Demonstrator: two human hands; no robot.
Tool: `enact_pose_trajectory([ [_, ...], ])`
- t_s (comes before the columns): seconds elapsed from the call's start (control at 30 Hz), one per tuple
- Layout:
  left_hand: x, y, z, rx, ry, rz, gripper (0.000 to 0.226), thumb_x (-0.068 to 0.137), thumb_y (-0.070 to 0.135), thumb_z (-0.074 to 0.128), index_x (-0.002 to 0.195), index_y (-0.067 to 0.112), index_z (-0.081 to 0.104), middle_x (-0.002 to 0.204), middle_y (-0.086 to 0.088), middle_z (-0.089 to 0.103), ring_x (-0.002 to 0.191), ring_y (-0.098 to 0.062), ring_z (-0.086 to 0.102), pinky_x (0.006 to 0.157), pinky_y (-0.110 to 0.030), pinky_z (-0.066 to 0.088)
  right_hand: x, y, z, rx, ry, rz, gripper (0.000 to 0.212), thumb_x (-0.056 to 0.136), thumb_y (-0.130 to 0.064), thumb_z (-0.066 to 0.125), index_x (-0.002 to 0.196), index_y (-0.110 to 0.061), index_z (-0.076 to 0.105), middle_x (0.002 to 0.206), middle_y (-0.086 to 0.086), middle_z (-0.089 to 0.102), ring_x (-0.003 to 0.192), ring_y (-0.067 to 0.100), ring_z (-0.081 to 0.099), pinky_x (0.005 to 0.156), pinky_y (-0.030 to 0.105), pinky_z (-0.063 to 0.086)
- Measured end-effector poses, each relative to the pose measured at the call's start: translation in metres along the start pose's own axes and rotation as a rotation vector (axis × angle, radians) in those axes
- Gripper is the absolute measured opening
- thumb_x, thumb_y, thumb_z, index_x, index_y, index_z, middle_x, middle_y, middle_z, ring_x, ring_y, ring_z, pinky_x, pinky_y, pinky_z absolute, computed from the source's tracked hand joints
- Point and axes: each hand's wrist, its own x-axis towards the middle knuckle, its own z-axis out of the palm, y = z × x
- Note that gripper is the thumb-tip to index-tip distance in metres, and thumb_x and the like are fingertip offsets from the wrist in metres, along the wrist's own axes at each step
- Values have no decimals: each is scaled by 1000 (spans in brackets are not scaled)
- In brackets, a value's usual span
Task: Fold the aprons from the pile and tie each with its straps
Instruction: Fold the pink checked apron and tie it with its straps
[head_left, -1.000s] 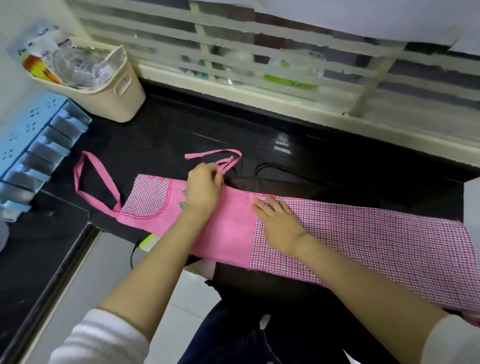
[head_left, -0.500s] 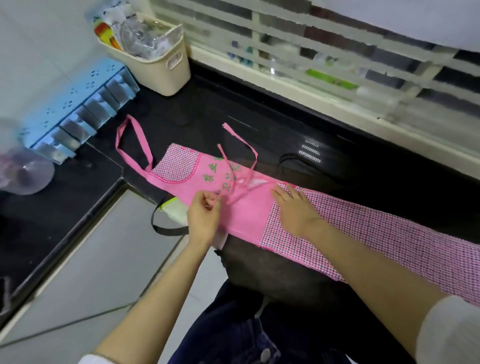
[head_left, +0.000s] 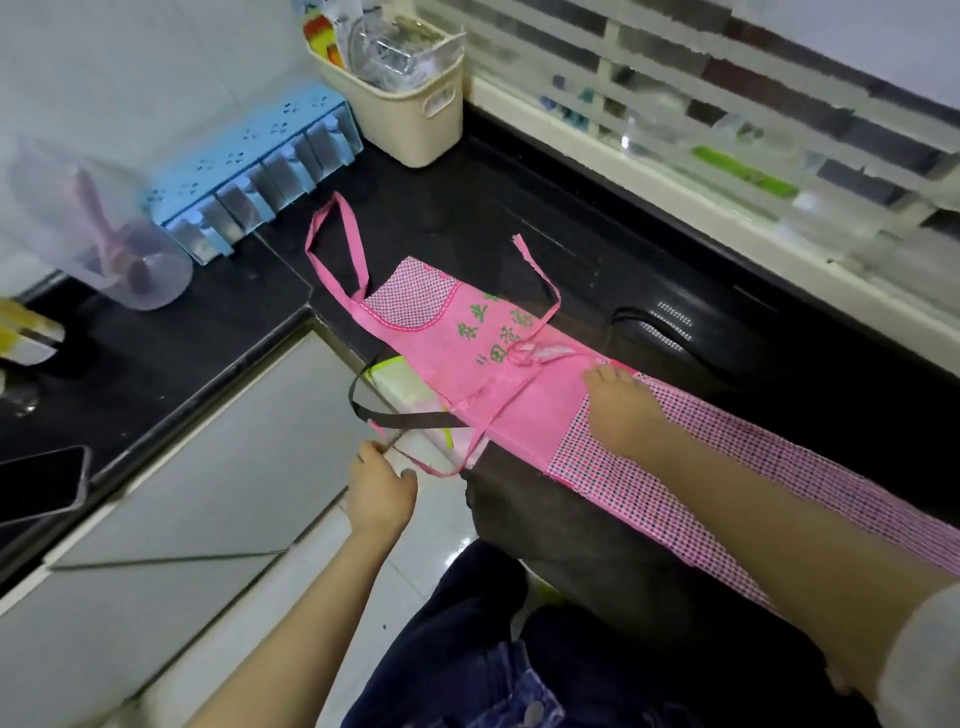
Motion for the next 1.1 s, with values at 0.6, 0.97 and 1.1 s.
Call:
enact_pose_trajectory([
  [0.6, 33, 95, 43, 109, -231, 514, 9, 93, 16, 53, 89, 16, 61, 102, -5, 60, 96, -24, 57, 76, -30, 40, 54, -37, -40, -145, 135, -328, 42, 91, -2, 42, 131, -13, 43, 133, 8, 39, 121, 24, 42, 96, 35, 39],
  [0.97, 47, 98, 39, 211, -346, 514, 16, 96, 16, 46, 96, 5, 58, 91, -14, 67, 85, -31, 60, 69, -32, 41, 95, -1, -65, 561, 60, 125, 30, 96, -26, 46, 89, -3, 63, 86, 13, 68, 76, 26, 62, 77, 37, 52],
  [1.1, 46, 100, 39, 242, -345, 529, 18, 97, 18, 45, 96, 2, 54, 94, -17, 66, 85, -33, 59, 69, -33, 40, 107, 4, -68, 927, 130, 319, 31, 98, -20, 45, 90, 5, 61, 65, 11, 63, 46, 13, 57, 49, 23, 52],
])
